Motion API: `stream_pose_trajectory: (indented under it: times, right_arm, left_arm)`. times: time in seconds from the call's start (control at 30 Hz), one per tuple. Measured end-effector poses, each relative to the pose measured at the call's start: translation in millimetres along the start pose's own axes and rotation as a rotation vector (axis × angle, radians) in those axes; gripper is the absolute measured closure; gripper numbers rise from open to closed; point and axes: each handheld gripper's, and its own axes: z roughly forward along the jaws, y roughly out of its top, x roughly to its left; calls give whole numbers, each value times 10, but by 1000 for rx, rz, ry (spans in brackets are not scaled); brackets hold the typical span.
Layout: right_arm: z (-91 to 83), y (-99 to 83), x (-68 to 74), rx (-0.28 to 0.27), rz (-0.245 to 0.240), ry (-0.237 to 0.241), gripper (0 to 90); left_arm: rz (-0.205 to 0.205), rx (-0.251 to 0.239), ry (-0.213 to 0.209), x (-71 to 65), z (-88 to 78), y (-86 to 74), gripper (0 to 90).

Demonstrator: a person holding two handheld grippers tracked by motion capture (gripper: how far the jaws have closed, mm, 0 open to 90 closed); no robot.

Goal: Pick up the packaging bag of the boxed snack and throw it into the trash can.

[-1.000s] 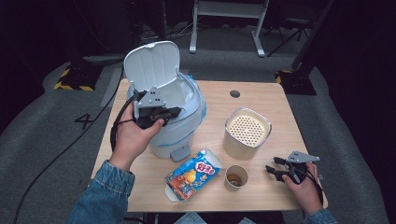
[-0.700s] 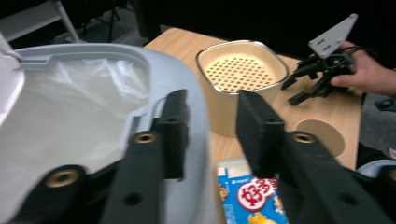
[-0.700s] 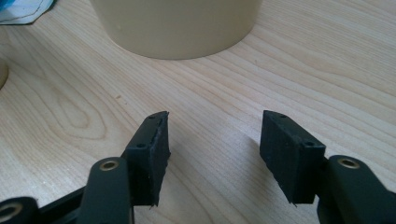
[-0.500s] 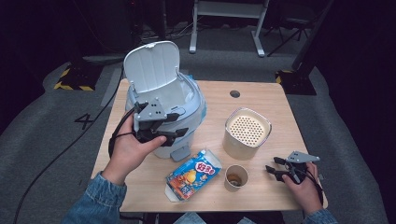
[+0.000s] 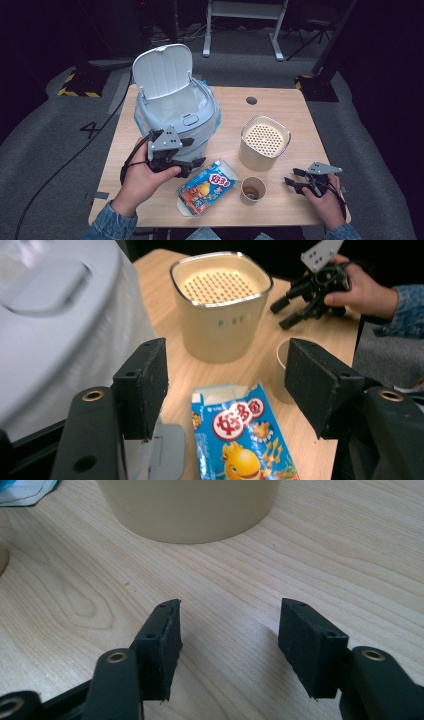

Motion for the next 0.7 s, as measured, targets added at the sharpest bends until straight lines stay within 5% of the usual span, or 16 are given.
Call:
stream_pose_trajectory:
  times: [0.3,0.47,0.7]
  right_arm:
    - [0,0,0,0,-1,-1,429]
    - [0,0,0,0,0,0,429]
    - [0,0,0,0,-1,-1,429]
  left_arm:
    - [-66,49,-12,43,288,-351,345]
    - [-125,124,-3,116,543,-599,348]
    - [-125,197,-10,173,804,-809,388]
